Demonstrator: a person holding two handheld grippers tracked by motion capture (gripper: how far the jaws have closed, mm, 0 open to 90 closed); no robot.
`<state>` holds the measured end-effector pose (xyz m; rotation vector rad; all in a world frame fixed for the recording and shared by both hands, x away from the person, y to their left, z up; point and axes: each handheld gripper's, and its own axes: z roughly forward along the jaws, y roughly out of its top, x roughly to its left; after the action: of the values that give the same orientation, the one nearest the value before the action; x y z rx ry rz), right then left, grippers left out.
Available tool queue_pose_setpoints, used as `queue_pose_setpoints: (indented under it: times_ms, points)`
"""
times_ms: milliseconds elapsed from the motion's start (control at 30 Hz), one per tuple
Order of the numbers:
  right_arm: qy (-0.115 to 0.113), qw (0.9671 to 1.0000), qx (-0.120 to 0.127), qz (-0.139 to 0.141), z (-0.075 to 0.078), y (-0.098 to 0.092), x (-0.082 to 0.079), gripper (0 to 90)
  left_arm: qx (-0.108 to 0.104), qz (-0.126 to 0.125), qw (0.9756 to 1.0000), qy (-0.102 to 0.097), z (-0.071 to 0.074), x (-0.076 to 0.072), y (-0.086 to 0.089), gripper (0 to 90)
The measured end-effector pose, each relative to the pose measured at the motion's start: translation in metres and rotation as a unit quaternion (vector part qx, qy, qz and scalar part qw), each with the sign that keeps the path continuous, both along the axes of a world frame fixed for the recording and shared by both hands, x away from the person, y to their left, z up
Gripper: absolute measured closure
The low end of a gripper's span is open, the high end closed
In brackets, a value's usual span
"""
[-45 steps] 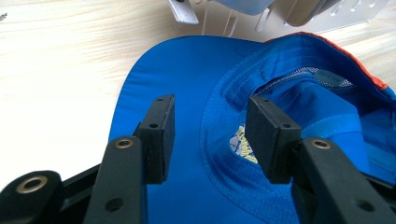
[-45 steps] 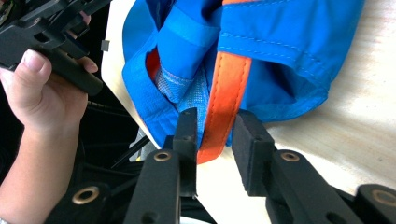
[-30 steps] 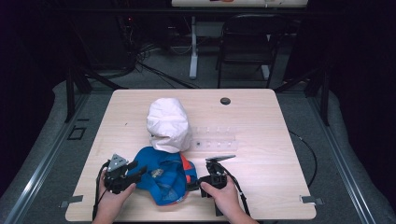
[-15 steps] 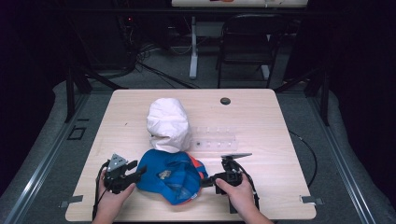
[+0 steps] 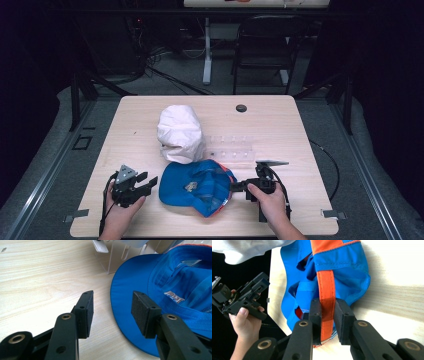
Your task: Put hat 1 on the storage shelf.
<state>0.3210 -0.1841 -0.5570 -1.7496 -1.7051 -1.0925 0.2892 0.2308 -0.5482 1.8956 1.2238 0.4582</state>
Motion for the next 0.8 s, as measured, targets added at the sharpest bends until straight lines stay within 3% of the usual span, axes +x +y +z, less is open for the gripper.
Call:
queue_pose_setpoints:
  times_ms: [200,433,633,800]
  points:
    - [0.006,1.0,-0.001,-0.004,-0.008,0.007,0.002,76.5,0.001,-0.002,1.0,0.004,0.0,0.0,0.002,53.0]
    - [-0.001,1.0,0.0,-0.003,-0.006,0.007,0.002,78.2,0.003,-0.001,1.0,0.002,0.0,0.0,0.001,53.1]
    - [-0.006,1.0,0.005,-0.005,0.003,0.003,0.002,78.8,0.001,0.0,1.0,0.002,-0.001,0.0,0.0,53.1]
    - [-0.013,0.9999,-0.01,-0.006,0.02,-0.002,0.005,79.0,0.002,0.0,1.0,0.002,-0.001,0.0,0.0,53.0]
